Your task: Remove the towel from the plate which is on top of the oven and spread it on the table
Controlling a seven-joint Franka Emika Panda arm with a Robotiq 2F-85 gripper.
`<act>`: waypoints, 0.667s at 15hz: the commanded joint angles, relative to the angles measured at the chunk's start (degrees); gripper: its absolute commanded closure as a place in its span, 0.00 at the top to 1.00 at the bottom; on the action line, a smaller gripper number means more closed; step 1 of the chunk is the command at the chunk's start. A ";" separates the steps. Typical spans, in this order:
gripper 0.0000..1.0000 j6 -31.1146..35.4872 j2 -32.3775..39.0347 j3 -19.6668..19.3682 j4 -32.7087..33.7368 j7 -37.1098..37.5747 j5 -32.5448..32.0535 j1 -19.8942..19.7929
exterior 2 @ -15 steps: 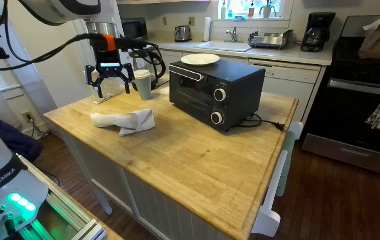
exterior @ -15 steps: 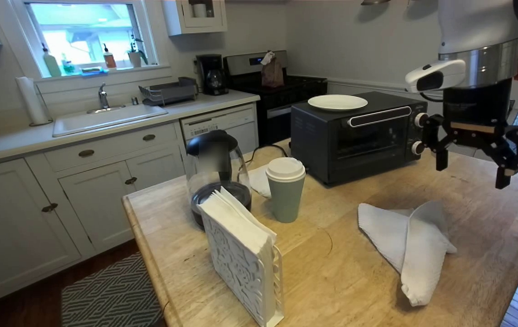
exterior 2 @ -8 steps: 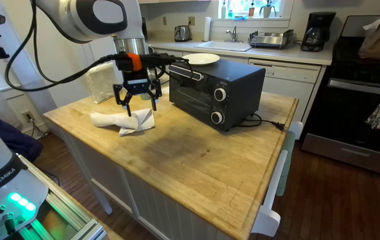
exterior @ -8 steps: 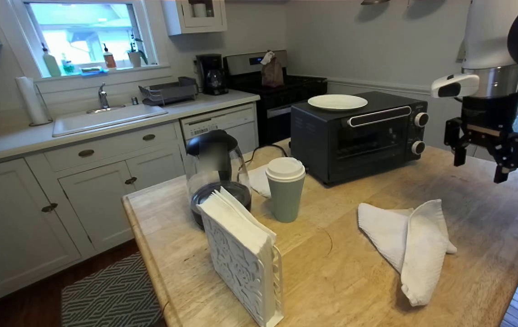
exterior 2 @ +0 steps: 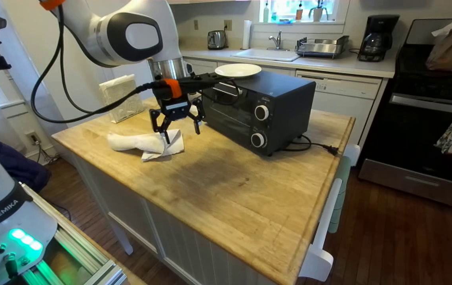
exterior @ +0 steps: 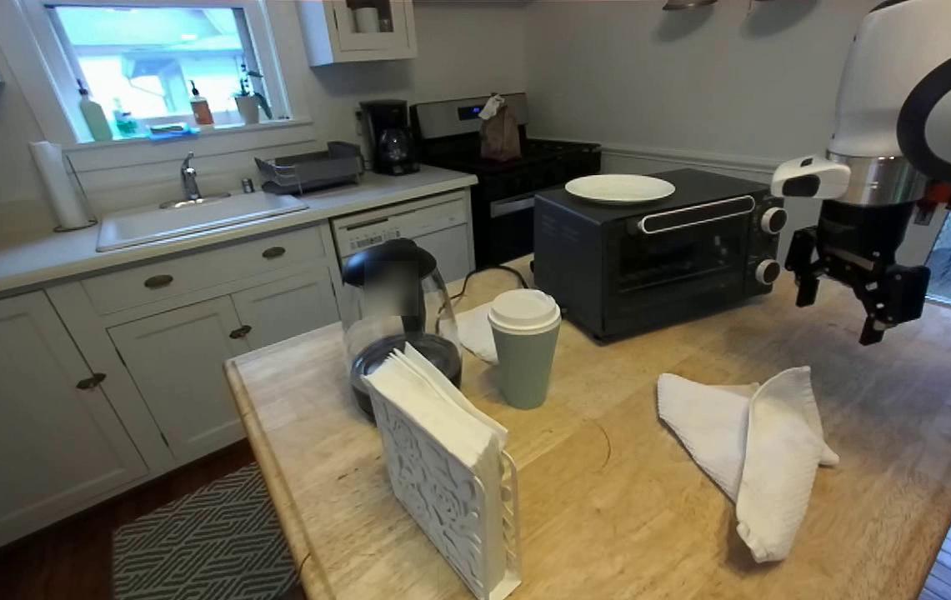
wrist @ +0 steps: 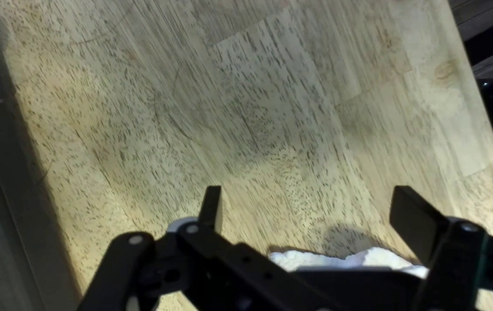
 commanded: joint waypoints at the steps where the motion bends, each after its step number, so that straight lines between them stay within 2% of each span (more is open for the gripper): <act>1: 1.00 -0.08 0.10 0.56 0.03 -0.01 0.12 -0.26; 3: 1.00 -0.08 0.11 0.69 0.04 -0.01 0.17 -0.22; 6: 1.00 1.60 0.19 2.73 -1.69 1.52 5.03 2.07; 10: 1.00 6.93 -1.25 7.72 -5.75 6.58 11.98 6.98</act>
